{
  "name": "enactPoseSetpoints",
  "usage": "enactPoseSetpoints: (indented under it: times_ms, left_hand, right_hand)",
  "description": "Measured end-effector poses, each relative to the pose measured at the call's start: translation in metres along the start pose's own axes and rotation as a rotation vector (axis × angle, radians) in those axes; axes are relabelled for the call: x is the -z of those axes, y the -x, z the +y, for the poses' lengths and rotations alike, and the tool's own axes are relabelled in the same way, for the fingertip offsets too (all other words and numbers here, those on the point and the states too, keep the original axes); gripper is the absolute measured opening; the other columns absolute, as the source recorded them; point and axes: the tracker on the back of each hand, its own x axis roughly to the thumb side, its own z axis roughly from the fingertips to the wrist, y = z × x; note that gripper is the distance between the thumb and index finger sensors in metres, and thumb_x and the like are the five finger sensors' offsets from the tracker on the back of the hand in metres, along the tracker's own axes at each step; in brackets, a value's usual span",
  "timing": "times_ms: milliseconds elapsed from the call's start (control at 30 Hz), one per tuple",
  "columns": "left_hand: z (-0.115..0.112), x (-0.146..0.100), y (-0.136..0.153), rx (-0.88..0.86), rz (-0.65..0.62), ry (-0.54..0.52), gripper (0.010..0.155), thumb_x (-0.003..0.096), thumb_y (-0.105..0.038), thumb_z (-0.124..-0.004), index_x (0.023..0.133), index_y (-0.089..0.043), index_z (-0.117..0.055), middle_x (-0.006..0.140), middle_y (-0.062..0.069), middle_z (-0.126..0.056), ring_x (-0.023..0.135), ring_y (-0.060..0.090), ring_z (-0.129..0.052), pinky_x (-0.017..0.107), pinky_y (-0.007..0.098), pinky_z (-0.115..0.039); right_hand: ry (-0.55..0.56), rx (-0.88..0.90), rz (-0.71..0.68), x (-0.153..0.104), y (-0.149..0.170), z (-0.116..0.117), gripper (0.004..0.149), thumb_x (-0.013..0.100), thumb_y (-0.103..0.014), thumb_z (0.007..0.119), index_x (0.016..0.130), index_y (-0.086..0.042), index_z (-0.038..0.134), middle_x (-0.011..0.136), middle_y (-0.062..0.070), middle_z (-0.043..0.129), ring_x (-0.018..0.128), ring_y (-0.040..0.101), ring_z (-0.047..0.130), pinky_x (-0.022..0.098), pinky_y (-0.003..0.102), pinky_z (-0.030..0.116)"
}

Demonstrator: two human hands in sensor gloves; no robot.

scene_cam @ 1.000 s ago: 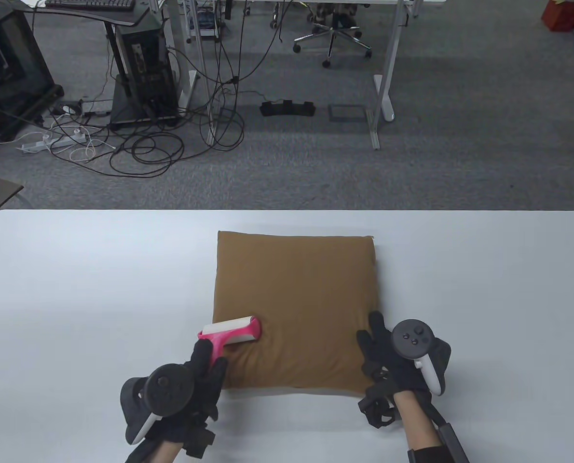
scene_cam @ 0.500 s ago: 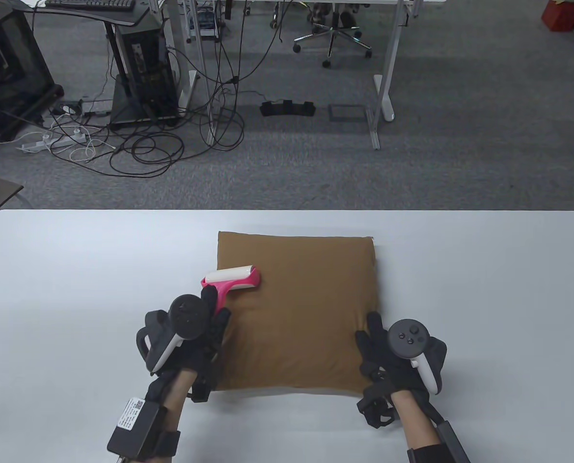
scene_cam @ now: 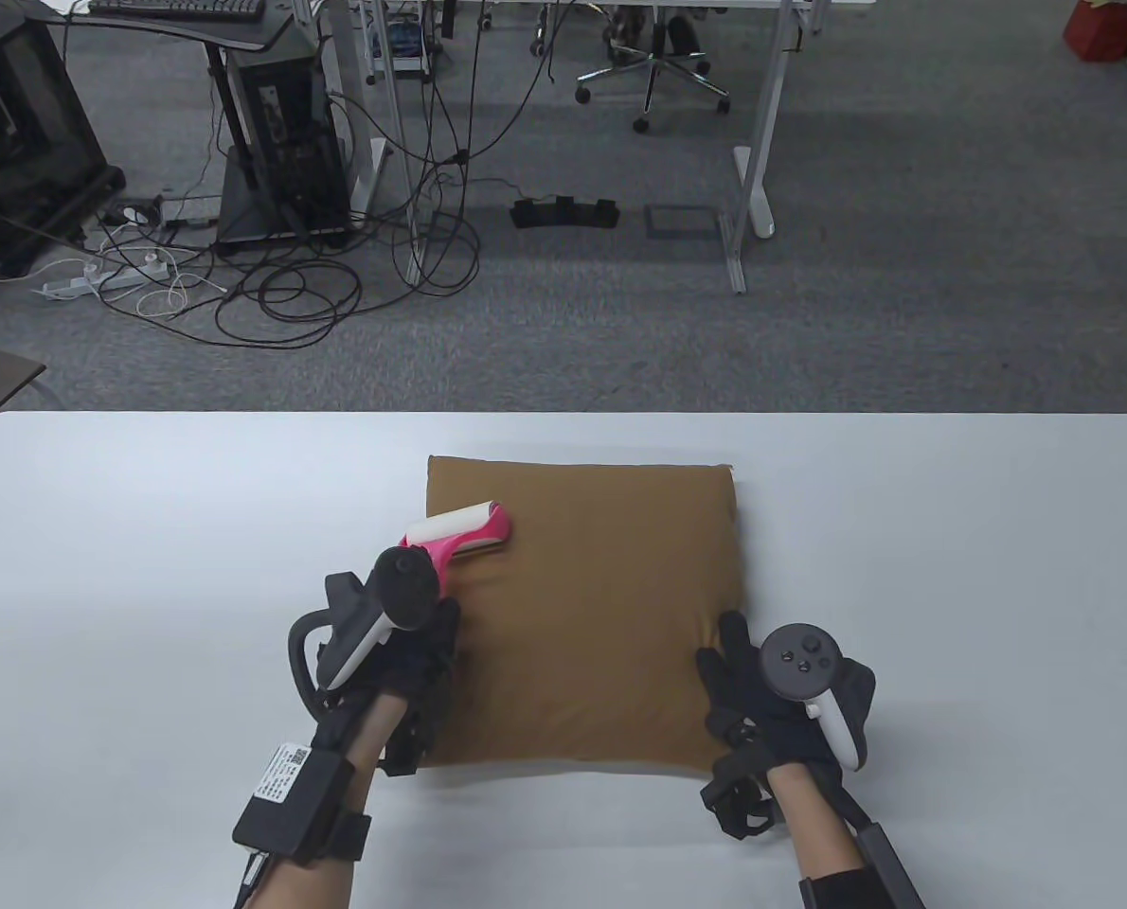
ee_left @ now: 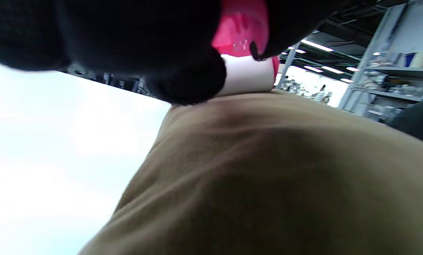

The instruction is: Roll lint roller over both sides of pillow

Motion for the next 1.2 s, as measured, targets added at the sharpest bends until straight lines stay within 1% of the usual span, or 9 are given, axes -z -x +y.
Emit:
enactPoseSetpoints:
  times_ms: [367, 667, 733, 800, 900, 1000, 1100, 1167, 1200]
  left_hand:
    - [0.015, -0.058, 0.017, -0.061, -0.093, 0.012, 0.068, 0.0489, -0.048, -0.079, 0.098, -0.002, -0.065, 0.032, 0.008, -0.106, -0.004, 0.01, -0.096, 0.018, 0.045, -0.09]
    - [0.014, -0.095, 0.021, -0.041, -0.158, 0.044, 0.066, 0.0492, -0.046, -0.079, 0.095, 0.0, -0.067, 0.028, 0.008, -0.107, -0.007, 0.011, -0.097, 0.017, 0.045, -0.09]
    - [0.014, -0.099, 0.02, -0.061, -0.198, -0.027, 0.067, 0.0493, -0.045, -0.077, 0.096, 0.002, -0.065, 0.026, 0.006, -0.106, -0.01, 0.009, -0.095, 0.013, 0.044, -0.09]
    - [0.017, -0.102, 0.018, -0.087, -0.234, -0.085, 0.068, 0.0487, -0.044, -0.078, 0.1, -0.004, -0.059, 0.024, 0.007, -0.106, -0.012, 0.009, -0.094, 0.011, 0.043, -0.09]
    - [0.028, -0.11, 0.006, -0.122, -0.303, -0.15, 0.061, 0.0486, -0.042, -0.079, 0.097, -0.006, -0.07, 0.022, 0.008, -0.106, -0.014, 0.009, -0.093, 0.01, 0.043, -0.09]
    - [0.031, -0.119, -0.009, -0.127, -0.338, -0.148, 0.061, 0.0482, -0.042, -0.079, 0.095, -0.004, -0.072, 0.022, 0.008, -0.106, -0.014, 0.01, -0.094, 0.01, 0.043, -0.09]
    - [0.018, -0.125, -0.029, -0.068, -0.367, -0.132, 0.062, 0.0478, -0.043, -0.08, 0.093, -0.001, -0.073, 0.023, 0.008, -0.106, -0.013, 0.01, -0.094, 0.011, 0.043, -0.091]
    - [0.009, -0.124, -0.036, -0.017, -0.355, -0.169, 0.063, 0.0473, -0.045, -0.08, 0.092, -0.002, -0.073, 0.024, 0.007, -0.106, -0.011, 0.009, -0.096, 0.013, 0.043, -0.091]
    - [0.002, -0.121, -0.039, 0.013, -0.339, -0.22, 0.063, 0.0469, -0.046, -0.08, 0.092, -0.003, -0.072, 0.026, 0.006, -0.106, -0.009, 0.009, -0.096, 0.015, 0.043, -0.091]
  right_hand:
    - [-0.017, 0.013, -0.002, 0.0, 0.002, -0.001, 0.06, 0.062, -0.043, 0.056, 0.113, -0.018, 0.038, 0.108, 0.039, 0.057, 0.078, 0.055, 0.08, 0.054, 0.069, 0.065]
    - [-0.021, 0.01, -0.004, -0.001, 0.003, 0.0, 0.06, 0.062, -0.043, 0.056, 0.113, -0.018, 0.037, 0.108, 0.039, 0.056, 0.079, 0.055, 0.079, 0.054, 0.069, 0.064]
    - [-0.023, 0.012, -0.001, -0.001, 0.003, 0.0, 0.06, 0.062, -0.043, 0.056, 0.113, -0.018, 0.037, 0.108, 0.039, 0.056, 0.079, 0.055, 0.079, 0.054, 0.069, 0.064]
    - [-0.028, 0.015, 0.003, -0.001, 0.003, -0.001, 0.061, 0.062, -0.043, 0.055, 0.113, -0.018, 0.036, 0.108, 0.039, 0.056, 0.08, 0.055, 0.079, 0.054, 0.069, 0.064]
    - [-0.032, 0.009, 0.005, -0.001, 0.002, -0.001, 0.06, 0.062, -0.042, 0.055, 0.113, -0.018, 0.036, 0.108, 0.039, 0.055, 0.08, 0.056, 0.078, 0.054, 0.069, 0.064]
    - [-0.03, 0.003, 0.003, -0.001, 0.002, 0.0, 0.06, 0.062, -0.043, 0.054, 0.114, -0.018, 0.035, 0.108, 0.04, 0.055, 0.08, 0.056, 0.079, 0.054, 0.069, 0.064]
    - [-0.031, 0.004, 0.003, -0.001, 0.002, 0.0, 0.06, 0.062, -0.043, 0.054, 0.113, -0.018, 0.035, 0.108, 0.04, 0.055, 0.08, 0.056, 0.078, 0.054, 0.069, 0.064]
    - [-0.032, 0.003, 0.003, -0.001, 0.002, 0.0, 0.06, 0.062, -0.043, 0.054, 0.113, -0.018, 0.035, 0.108, 0.04, 0.055, 0.08, 0.056, 0.078, 0.054, 0.069, 0.064]
    - [-0.031, 0.0, 0.003, -0.001, 0.002, 0.0, 0.06, 0.062, -0.043, 0.054, 0.114, -0.018, 0.035, 0.108, 0.04, 0.055, 0.08, 0.056, 0.078, 0.054, 0.069, 0.064]
